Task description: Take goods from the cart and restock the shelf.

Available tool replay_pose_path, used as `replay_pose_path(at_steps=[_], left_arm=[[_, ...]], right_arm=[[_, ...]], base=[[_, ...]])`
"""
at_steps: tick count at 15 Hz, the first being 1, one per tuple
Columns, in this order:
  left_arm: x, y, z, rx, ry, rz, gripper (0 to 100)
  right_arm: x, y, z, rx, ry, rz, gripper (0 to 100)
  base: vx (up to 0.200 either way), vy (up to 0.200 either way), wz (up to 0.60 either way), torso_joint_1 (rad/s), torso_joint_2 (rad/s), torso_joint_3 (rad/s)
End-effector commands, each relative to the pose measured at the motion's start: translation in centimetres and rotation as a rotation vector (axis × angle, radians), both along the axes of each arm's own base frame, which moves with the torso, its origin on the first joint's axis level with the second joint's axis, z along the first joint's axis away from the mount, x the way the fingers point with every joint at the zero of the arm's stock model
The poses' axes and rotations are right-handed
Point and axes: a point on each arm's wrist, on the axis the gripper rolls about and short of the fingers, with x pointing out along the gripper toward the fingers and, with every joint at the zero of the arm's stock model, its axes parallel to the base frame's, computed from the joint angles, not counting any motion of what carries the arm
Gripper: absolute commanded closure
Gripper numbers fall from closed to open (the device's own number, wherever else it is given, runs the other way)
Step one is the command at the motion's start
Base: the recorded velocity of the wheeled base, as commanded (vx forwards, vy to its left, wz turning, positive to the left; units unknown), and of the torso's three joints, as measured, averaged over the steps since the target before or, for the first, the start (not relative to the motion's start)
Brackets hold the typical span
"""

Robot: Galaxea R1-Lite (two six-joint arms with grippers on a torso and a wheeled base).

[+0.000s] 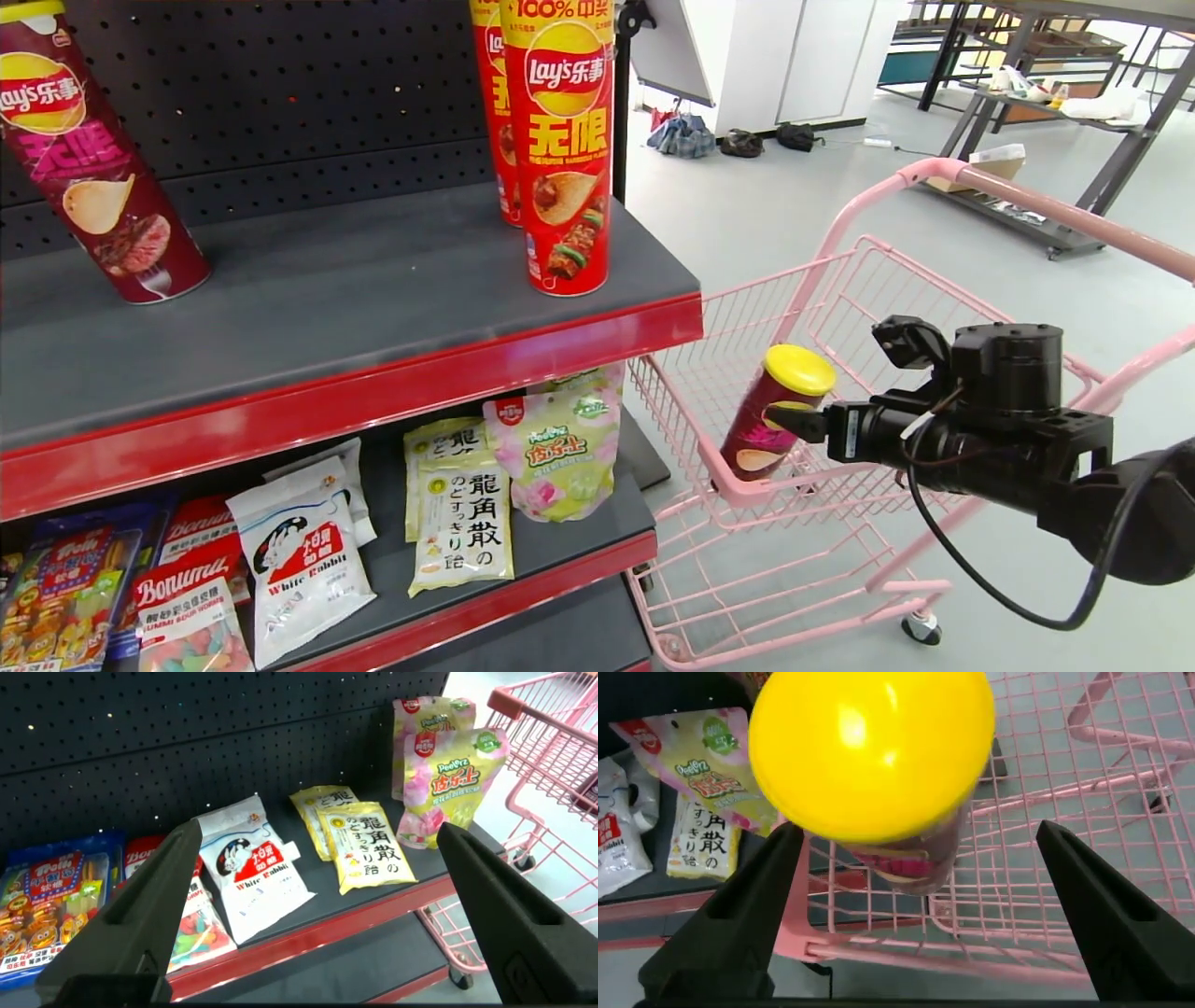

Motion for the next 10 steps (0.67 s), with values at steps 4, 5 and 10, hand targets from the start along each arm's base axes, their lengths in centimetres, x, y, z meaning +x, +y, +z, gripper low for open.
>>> replay_pose_path(at_steps=[4, 5, 10], left_arm=[[0.0, 0.0, 0.0, 0.000, 0.001, 0.000, 0], [0.0, 0.0, 0.0, 0.000, 0.001, 0.000, 0], [0.0, 0.0, 0.0, 0.000, 0.001, -0.001, 0]], right_arm=[[2.4, 1.4, -1.8, 0.002, -0.015, 0.006, 0], [2.7, 1.5, -2.3, 0.001, -0.012, 0.006, 0], [4.1, 1.8, -3.3, 0.009, -0.033, 0.004, 0]], base=[[0.000, 0.000, 0.00, 0.000, 0.00, 0.000], [0.000, 0.000, 0.00, 0.000, 0.00, 0.000], [0.000, 0.000, 0.00, 0.000, 0.00, 0.000]])
